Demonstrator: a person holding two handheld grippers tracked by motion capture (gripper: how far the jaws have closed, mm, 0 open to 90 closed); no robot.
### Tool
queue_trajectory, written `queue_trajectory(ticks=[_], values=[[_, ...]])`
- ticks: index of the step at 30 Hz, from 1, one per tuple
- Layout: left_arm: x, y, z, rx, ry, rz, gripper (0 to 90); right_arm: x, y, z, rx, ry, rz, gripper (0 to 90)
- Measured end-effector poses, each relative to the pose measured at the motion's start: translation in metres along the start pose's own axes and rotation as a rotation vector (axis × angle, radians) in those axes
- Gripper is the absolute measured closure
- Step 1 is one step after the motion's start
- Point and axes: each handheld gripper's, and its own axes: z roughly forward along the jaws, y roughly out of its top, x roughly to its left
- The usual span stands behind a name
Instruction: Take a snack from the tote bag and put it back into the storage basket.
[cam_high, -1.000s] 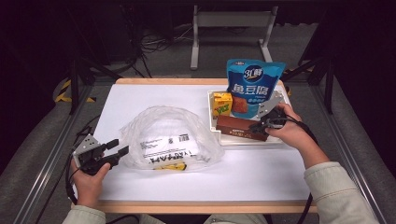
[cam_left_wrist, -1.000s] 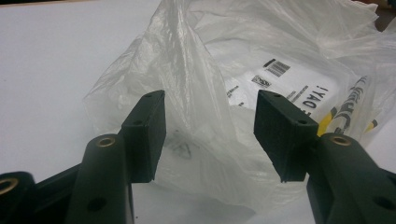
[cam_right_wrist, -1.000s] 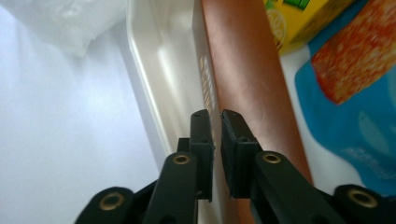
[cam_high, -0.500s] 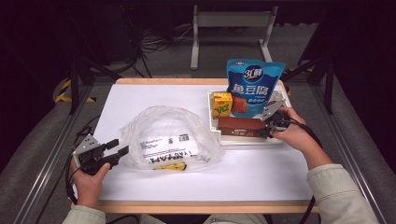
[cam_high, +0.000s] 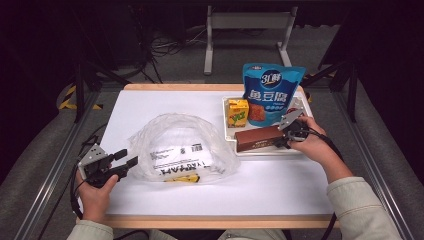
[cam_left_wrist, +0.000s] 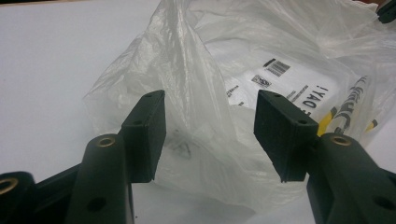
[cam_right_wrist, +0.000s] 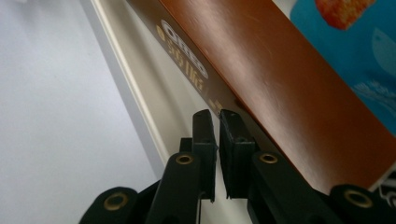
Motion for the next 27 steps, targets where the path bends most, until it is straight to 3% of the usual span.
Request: queue_trajectory(ticks=[10, 18, 27], values=[[0.001, 0.0, -0.001, -0.003, 0.0, 0.004, 44.2, 0.002, 0.012, 0.013, -0.019, 0.004, -0.019, 83.4], [0.001, -0.001, -0.001, -0.002, 0.002, 0.001, 44.2, -0.003, 0.004, 0.01, -0.025, 0.001, 0.003, 83.0], [0.0, -0.001, -0.001, -0.001, 0.002, -0.002, 44.2, -0.006, -0.007, 0.006, 0.011, -0.018, 0.034, 83.7]])
